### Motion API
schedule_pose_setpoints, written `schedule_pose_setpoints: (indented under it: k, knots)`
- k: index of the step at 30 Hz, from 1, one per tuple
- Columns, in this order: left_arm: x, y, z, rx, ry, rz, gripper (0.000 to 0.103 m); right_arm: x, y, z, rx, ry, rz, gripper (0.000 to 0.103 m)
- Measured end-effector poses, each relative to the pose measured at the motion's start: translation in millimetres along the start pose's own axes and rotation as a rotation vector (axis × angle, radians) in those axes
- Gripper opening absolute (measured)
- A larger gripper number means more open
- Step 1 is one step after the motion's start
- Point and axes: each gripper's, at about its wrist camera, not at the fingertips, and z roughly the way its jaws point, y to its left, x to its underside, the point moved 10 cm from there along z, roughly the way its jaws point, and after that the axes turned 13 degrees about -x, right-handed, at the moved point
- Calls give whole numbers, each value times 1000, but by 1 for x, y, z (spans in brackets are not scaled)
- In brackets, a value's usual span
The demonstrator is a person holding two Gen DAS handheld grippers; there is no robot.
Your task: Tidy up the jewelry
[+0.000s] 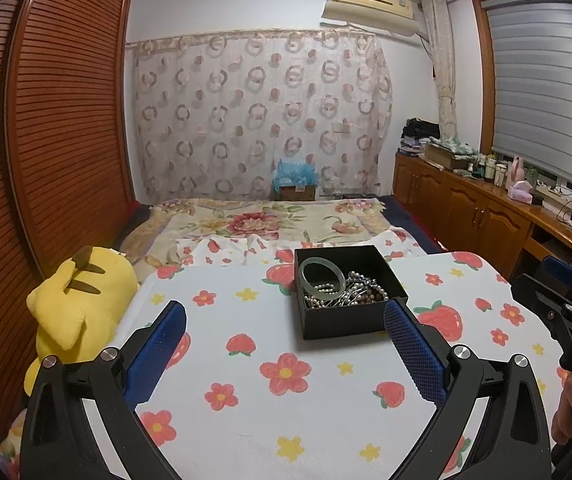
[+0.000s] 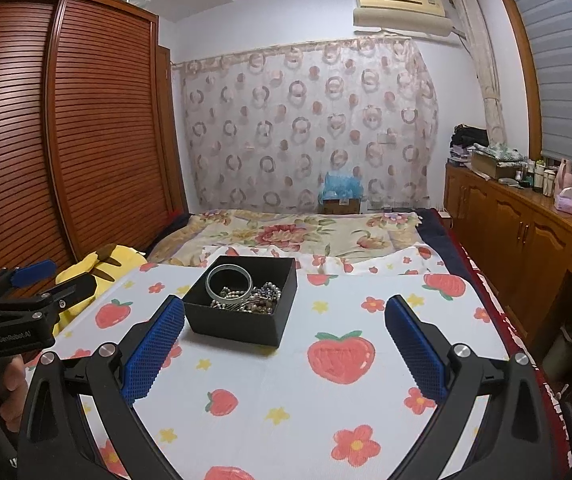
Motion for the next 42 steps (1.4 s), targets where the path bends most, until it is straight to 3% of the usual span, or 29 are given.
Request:
schedule_pose_setpoints:
  k: [42]
  knots:
    - [-1,1,-9,-6,-13,4,96,1,0,0,-2,-3,4,101]
